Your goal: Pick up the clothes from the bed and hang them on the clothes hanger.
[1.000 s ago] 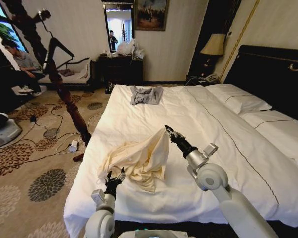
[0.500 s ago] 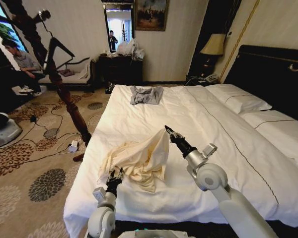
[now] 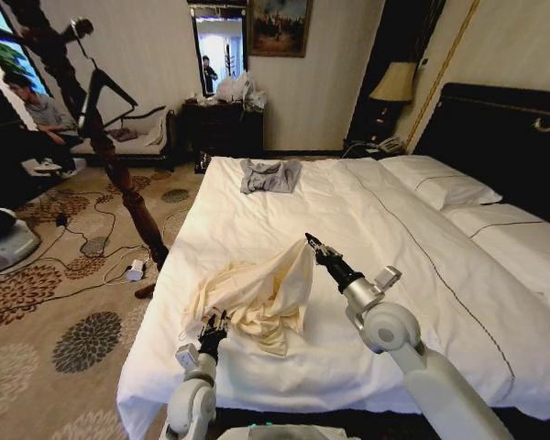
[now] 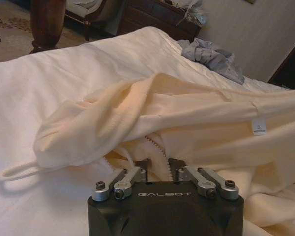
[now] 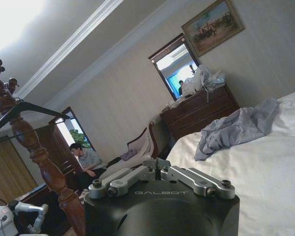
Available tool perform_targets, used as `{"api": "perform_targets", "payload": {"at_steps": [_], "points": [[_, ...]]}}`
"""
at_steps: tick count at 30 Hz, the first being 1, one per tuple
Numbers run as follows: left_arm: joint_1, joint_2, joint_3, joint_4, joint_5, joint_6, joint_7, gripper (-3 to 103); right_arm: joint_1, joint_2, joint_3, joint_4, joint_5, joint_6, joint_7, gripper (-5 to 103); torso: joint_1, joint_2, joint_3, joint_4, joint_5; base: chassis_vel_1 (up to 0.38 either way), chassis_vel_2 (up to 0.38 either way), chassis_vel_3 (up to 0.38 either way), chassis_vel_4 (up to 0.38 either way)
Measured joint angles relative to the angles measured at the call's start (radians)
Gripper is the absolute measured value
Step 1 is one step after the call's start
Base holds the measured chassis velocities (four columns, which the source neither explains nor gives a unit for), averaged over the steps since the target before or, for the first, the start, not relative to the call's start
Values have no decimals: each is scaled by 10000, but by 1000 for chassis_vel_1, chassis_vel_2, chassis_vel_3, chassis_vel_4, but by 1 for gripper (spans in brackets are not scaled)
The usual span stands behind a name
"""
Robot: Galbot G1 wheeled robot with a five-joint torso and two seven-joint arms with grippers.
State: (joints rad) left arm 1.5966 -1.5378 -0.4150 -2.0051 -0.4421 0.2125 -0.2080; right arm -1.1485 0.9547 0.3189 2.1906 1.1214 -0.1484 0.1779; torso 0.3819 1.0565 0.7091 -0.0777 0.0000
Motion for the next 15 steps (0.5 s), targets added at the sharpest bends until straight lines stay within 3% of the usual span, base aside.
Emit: {"api": "perform_targets", "payload": {"at_steps": [1,4,6,15], "points": [[24,16,-43,-22,-24,0,15,17,1,-2,-2,-5,-2,6,-4,0,0,0,0,0,0,0,0,0,0],[90,48,-93,-99,-43,-1,57,11,1,-8,-4,-10,-11,14,-11,0,0,0,0,-1,0,0,0,0,0],[180,79,-154,-189,-48,-20,126,3,1,-13,-4,-13,-16,23,-17,0,0,0,0,-1,-1,0,0,0,0],[867,415,-404,-1241,-116,-105,613,0,84,-40,91,-126,-49,129,-2,0,-1,0,0,0,-1,0,0,0,0]]}}
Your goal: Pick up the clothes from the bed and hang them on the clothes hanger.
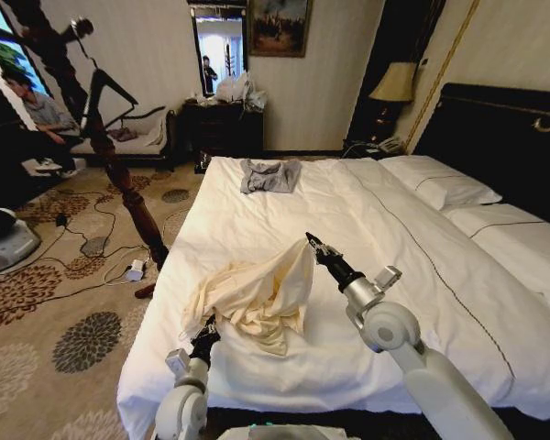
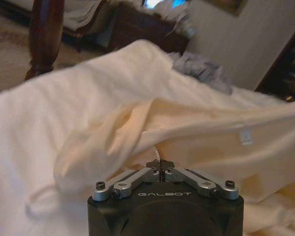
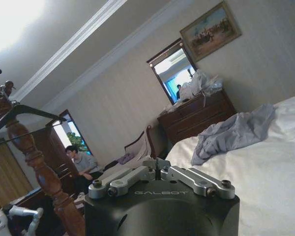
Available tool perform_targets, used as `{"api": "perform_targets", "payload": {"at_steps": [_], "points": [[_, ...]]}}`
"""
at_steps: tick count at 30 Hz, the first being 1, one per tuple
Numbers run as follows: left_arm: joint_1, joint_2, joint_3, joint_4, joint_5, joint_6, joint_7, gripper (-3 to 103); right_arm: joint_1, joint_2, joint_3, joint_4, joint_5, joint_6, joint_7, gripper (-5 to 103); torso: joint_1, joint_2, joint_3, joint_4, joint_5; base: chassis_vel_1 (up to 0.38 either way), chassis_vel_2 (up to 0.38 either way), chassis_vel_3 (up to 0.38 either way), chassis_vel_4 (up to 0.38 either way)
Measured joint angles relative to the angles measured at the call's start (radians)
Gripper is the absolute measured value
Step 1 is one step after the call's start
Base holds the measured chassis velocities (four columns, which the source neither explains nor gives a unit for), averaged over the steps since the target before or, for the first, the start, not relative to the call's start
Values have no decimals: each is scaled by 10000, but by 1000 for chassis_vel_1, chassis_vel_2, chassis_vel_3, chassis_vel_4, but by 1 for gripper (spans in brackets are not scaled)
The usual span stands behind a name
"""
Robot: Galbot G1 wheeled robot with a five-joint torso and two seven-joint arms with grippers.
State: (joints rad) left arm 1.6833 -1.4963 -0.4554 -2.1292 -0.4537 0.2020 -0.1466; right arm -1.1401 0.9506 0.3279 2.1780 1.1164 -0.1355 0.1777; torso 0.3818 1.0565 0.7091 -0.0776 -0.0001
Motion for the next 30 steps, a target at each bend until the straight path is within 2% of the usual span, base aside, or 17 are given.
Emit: {"api": "perform_targets", "payload": {"at_steps": [5,7,8,9,12,13,14,15,16,17,18,20,22,24,27,28,30], "points": [[81,646,-410,-1432,-738,-20,384,0,295,-140,76,-103,182,39,98,0,0,0,0,-1,1,0,0,0,0],[-342,1729,-1223,-2622,-2354,-99,581,0,643,-338,153,-106,414,44,204,0,0,1,0,0,-1,0,0,0,0],[-342,1729,-1223,-2622,-2354,-99,581,0,643,-338,153,-106,414,44,204,0,0,1,0,0,-1,0,0,0,0],[-562,2196,-1634,-2934,-2940,-113,555,0,781,-416,172,-92,491,44,247,0,0,1,0,0,-3,0,0,0,0],[-1555,4694,-4248,-3770,-6114,59,17,0,1621,-918,179,123,1068,41,346,0,1,0,1,0,-5,0,0,0,0],[-1555,4694,-4248,-3770,-6114,59,17,0,1621,-918,179,123,1068,41,346,0,1,0,1,0,-5,0,0,0,0],[-1685,5123,-4719,-3794,-6684,122,-134,0,1750,-1004,193,163,1220,36,362,0,1,0,2,0,-5,0,0,0,0],[-1857,5721,-5360,-3821,-7406,198,-315,0,1992,-1146,241,238,1495,30,395,0,1,0,1,0,-7,0,0,0,0],[-2232,6813,-6447,-3756,-8551,280,-626,0,2479,-1387,378,392,1979,24,456,0,0,1,1,1,1,0,0,0,0],[-2457,7302,-6947,-3612,-9000,301,-797,0,2706,-1478,455,474,2195,24,505,0,1,1,1,-1,2,0,0,0,0],[-2457,7302,-6947,-3612,-9000,301,-797,0,2706,-1478,455,474,2195,24,505,0,1,1,1,-1,2,0,0,0,0],[-2852,7953,-7688,-3357,-9586,326,-1022,0,3291,-1644,671,723,2800,20,732,0,2,0,2,-4,-5,0,0,0,0],[-3330,8691,-8910,-3058,-10819,415,-1402,0,4317,-1835,1176,1306,3919,6,1092,0,3,0,2,1,-3,0,0,0,0],[-3347,8791,-9198,-3029,-11056,448,-1467,0,4470,-1913,1296,1417,4089,-1,1127,0,4,0,2,1,-5,0,0,0,0],[-2934,9009,-10936,-3066,-11686,608,-1444,0,4587,-2734,2416,2188,4931,-28,1182,0,1,1,-1,3,-1,0,0,0,0],[-2934,9009,-10936,-3066,-11686,608,-1444,0,4587,-2734,2416,2188,4931,-28,1182,0,1,1,-1,3,-1,0,0,0,0],[-2729,8961,-11532,-3119,-11797,680,-1364,0,4149,-3221,3223,2655,5364,-39,1232,0,1,2,-1,1,1,0,0,0,0]]}}
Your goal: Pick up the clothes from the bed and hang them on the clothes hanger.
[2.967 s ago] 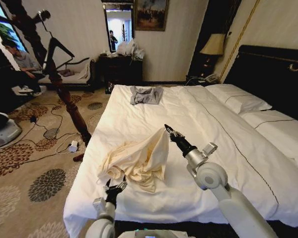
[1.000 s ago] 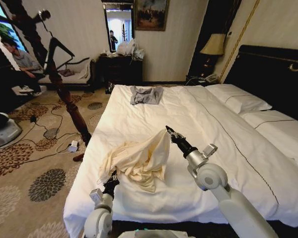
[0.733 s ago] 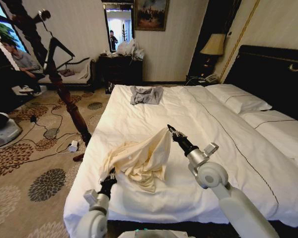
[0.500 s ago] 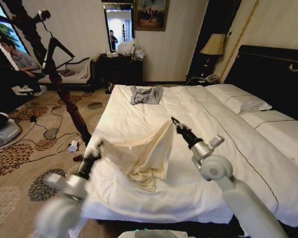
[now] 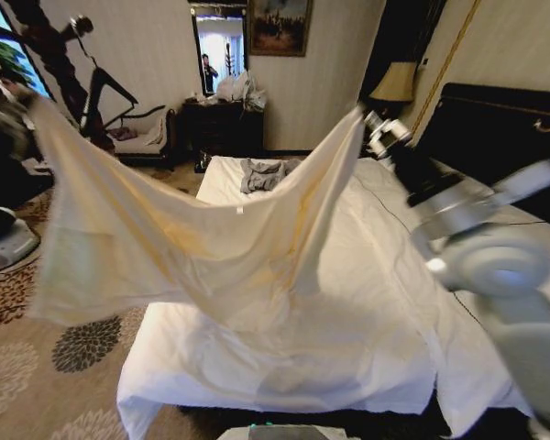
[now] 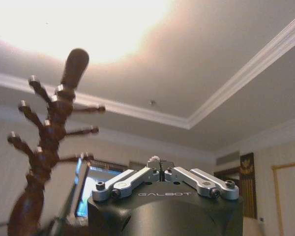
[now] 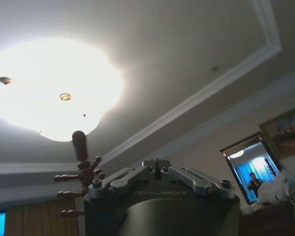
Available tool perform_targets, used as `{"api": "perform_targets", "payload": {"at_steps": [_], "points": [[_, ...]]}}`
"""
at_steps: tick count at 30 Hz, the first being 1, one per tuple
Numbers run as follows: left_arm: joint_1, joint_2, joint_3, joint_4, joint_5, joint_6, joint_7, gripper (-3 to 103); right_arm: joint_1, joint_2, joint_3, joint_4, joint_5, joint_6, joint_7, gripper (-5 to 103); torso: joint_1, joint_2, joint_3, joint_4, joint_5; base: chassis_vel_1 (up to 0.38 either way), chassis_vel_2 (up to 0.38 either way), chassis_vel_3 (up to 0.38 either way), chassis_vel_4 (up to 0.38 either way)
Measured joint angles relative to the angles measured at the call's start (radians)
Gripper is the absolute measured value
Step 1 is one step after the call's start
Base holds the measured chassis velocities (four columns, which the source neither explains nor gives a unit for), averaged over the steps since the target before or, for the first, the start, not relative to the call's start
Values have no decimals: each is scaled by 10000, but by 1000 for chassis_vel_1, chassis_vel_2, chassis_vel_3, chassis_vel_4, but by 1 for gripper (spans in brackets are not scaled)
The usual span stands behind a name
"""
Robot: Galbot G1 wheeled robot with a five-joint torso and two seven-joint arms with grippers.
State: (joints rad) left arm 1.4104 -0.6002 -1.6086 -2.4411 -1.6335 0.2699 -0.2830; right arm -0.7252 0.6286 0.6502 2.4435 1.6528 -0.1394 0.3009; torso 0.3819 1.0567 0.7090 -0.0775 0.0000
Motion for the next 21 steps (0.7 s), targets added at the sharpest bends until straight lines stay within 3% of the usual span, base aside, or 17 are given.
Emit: {"api": "perform_targets", "payload": {"at_steps": [3,6,8,9,11,14,16,17,19,20,21], "points": [[376,-215,-1006,-159,-359,209,49,0,-1256,-1016,2074,616,1047,-164,338,0,-2,0,-2,-7,0,0,0,0,0],[512,-401,-1176,-342,-377,412,37,0,-1718,-1412,2828,660,1444,-363,733,0,-4,1,-2,-3,1,0,0,0,0],[569,-706,-693,-527,94,661,-37,0,-1951,-1522,2852,662,1346,-635,1119,0,-3,1,-2,-1,3,0,0,0,0],[584,-1018,99,-591,802,867,-97,0,-2022,-1439,2425,645,978,-884,1430,0,-3,0,-1,-2,0,0,0,0,0],[621,-1222,635,-600,1273,1011,-131,0,-2053,-1327,2110,569,780,-1059,1612,0,-3,0,0,-3,0,0,0,0,0],[626,-2142,3251,-309,3566,1461,-95,0,-2270,-716,665,-432,-37,-1708,2015,0,-3,0,1,1,0,0,0,0,0],[594,-2241,3574,-214,3827,1501,-87,0,-2286,-650,506,-545,-160,-1749,2016,0,-2,0,1,2,1,0,0,0,0],[417,-2602,4926,277,4873,1568,-36,0,-2309,-208,-493,-1259,-1011,-1923,2027,0,-1,-1,2,-3,5,0,0,0,0],[167,-2868,6052,855,5742,1562,-41,0,-2260,166,-1263,-1808,-1572,-2060,2043,0,1,-3,4,-3,2,0,0,0,0],[167,-2868,6052,855,5742,1562,-41,0,-2260,166,-1263,-1808,-1572,-2060,2043,0,1,-3,4,-3,2,0,0,0,0],[-149,-3036,6903,1401,6290,1513,-66,0,-2129,482,-1864,-2236,-1941,-2148,2045,0,2,-3,4,-1,0,0,0,0,0]]}}
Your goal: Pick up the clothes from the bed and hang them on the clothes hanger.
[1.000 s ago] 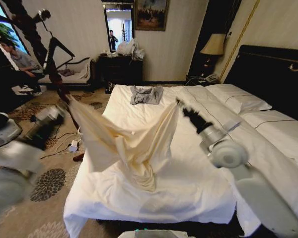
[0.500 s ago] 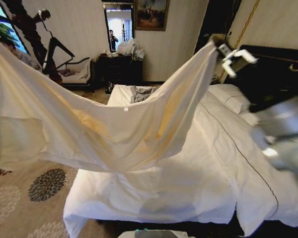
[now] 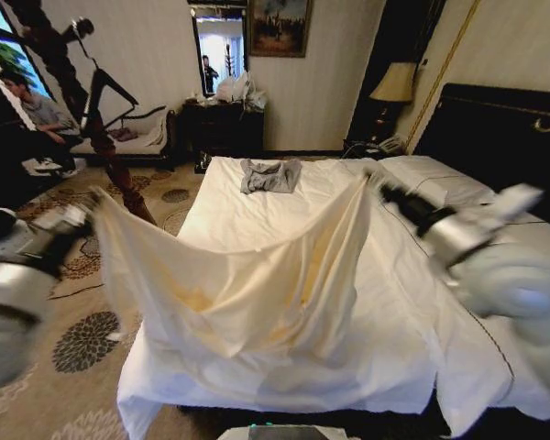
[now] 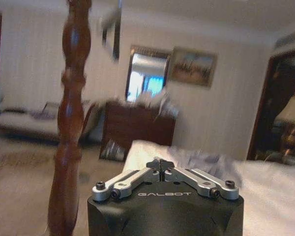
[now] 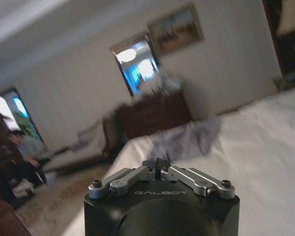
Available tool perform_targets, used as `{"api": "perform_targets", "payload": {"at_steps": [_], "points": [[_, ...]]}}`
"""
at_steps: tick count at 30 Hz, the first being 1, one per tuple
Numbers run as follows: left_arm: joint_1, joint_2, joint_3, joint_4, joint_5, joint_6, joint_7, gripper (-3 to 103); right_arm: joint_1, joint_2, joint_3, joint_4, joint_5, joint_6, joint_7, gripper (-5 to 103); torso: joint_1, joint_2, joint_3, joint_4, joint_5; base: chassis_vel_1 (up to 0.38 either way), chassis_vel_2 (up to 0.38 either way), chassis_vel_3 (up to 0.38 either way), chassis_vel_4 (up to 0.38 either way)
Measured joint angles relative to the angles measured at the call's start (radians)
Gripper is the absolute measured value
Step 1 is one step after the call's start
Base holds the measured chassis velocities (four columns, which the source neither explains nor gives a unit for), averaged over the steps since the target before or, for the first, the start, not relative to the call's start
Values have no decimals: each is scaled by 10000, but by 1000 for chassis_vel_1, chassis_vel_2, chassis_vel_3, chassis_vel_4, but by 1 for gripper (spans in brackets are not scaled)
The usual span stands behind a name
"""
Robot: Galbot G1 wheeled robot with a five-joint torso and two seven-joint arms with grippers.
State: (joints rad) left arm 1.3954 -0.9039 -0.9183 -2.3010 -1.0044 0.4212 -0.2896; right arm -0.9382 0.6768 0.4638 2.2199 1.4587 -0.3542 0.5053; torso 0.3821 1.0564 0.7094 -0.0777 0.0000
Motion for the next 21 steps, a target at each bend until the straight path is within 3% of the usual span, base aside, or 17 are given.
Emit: {"api": "perform_targets", "payload": {"at_steps": [3,4,9,10,14,21], "points": [[-715,-254,1046,707,479,-20,-135,0,472,578,-1160,-661,-611,-44,-7,0,-1,0,-1,-1,-2,0,0,0,0],[-715,-254,1046,707,479,-20,-135,0,472,578,-1160,-661,-611,-44,-7,0,-1,0,-1,-1,-2,0,0,0,0],[-2279,-731,3274,1142,276,444,-485,0,2099,1770,-3573,-1529,-1137,-159,-121,0,0,0,-2,3,1,0,0,0,0],[-2279,-731,3274,1142,276,444,-485,0,2099,1770,-3573,-1529,-1137,-159,-121,0,0,0,-2,3,1,0,0,0,0],[-3691,-1458,5366,2816,700,314,-614,0,2906,2600,-5230,-3010,-1588,-80,-318,0,-1,0,-1,1,-3,0,0,0,0],[-4813,-2448,6878,4825,1393,11,-678,0,3117,3424,-6250,-4403,-2023,-58,-320,0,1,-1,0,-4,1,0,0,0,0]]}}
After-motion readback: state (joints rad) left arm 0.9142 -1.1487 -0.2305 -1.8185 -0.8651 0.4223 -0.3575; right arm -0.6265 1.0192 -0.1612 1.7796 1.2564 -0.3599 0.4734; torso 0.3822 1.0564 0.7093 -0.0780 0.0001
